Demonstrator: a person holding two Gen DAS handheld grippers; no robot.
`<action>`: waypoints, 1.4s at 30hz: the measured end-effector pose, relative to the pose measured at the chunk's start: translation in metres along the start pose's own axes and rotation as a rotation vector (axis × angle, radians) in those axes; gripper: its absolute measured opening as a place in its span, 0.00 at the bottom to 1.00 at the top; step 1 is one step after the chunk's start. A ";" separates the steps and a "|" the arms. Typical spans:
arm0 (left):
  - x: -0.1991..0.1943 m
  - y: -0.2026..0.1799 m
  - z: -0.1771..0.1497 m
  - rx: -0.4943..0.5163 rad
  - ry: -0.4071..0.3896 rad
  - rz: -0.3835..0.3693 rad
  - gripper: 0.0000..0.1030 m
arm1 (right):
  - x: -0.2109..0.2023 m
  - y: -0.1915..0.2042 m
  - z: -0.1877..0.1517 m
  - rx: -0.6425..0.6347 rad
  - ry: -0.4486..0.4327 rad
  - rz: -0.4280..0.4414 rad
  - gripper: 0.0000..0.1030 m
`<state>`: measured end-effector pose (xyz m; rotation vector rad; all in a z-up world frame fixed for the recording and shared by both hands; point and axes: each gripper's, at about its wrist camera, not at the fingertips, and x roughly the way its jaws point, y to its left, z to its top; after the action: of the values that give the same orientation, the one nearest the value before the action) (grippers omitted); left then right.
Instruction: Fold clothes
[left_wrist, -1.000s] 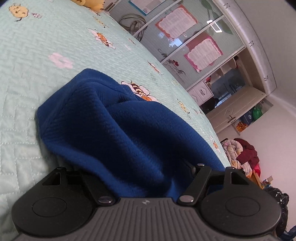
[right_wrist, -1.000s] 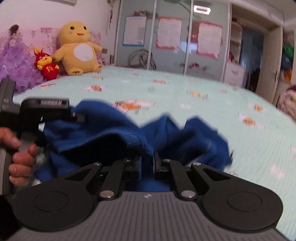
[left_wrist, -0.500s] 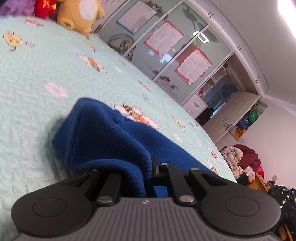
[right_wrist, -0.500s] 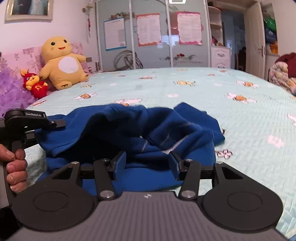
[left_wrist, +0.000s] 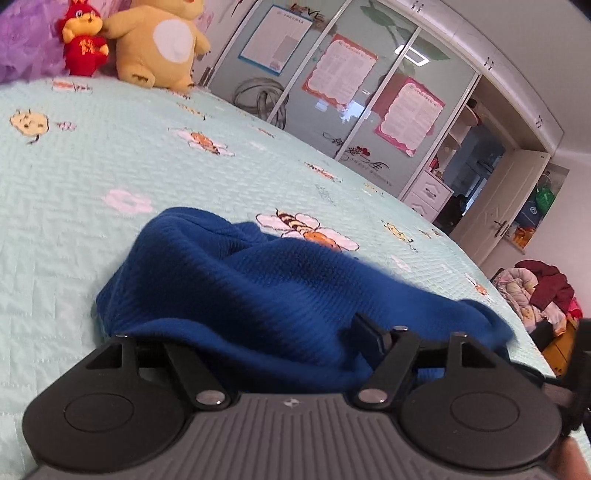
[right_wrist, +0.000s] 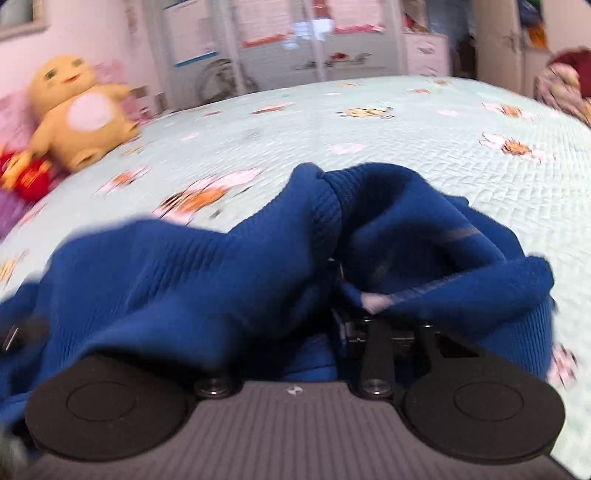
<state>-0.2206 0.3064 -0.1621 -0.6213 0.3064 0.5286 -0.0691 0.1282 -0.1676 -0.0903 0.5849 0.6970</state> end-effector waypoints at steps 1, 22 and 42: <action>0.001 -0.001 0.001 0.006 -0.006 0.002 0.73 | 0.006 -0.002 0.002 0.005 -0.010 -0.005 0.39; -0.001 -0.030 -0.016 0.226 -0.123 0.136 0.79 | 0.039 0.008 0.016 -0.095 -0.044 -0.045 0.70; 0.098 -0.040 0.015 0.491 0.000 0.144 0.43 | 0.047 0.005 0.018 -0.095 -0.044 -0.041 0.74</action>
<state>-0.1159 0.3244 -0.1732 -0.1233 0.4649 0.5652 -0.0352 0.1641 -0.1774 -0.1749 0.5067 0.6849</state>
